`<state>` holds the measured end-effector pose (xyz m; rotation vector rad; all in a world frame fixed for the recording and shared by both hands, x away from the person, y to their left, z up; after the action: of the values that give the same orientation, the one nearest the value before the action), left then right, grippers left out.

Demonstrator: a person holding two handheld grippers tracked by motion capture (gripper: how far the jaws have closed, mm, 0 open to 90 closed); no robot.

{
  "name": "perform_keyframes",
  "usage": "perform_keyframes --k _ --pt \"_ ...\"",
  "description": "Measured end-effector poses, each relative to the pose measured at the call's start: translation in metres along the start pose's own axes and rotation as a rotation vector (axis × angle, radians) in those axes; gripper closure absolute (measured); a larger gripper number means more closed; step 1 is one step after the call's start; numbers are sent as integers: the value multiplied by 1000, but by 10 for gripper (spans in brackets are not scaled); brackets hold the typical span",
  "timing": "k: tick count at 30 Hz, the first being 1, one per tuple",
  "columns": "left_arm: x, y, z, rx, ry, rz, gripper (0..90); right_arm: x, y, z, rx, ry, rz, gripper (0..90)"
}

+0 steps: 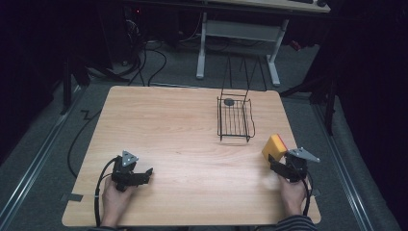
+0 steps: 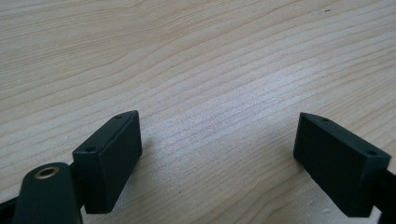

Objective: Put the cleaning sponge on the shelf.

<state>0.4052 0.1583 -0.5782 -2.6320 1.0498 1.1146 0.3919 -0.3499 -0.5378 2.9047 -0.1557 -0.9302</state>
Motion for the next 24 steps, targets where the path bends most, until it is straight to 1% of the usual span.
perform_keyframes --k 1,4,6,11,12,14,15,19,24 --pt "0 0 0 0 0 0 158 3 -2 0 11 -8 -4 329" --pt "0 0 0 0 0 0 158 6 -2 1 9 -7 -9 341" --pt "0 0 0 0 0 0 158 9 -3 1 20 -14 -6 348" --pt "0 0 0 0 0 0 158 11 -2 0 21 -2 -3 381" --pt "0 0 0 0 0 0 158 11 -2 1 26 -8 -6 387" --pt "0 0 0 0 0 0 157 12 -2 1 20 -12 -4 421" --pt "0 0 0 0 -1 0 157 12 -2 1 20 -12 -4 421" --pt "0 0 0 0 -1 0 157 12 -4 1 21 -4 -16 486" --pt "0 0 0 0 0 0 157 12 -5 2 -2 -8 -20 530"
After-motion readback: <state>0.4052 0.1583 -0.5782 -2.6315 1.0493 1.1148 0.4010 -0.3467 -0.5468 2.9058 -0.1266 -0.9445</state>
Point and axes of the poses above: each handheld gripper's, and its own axes: x roughly forward along the jaws, z roughly out of its underside, y roughly to its right, the point moved 6 cm from there along x, roughly forward along the jaws, and after that the axes turned 13 degrees about z, right-handed, at the moved point
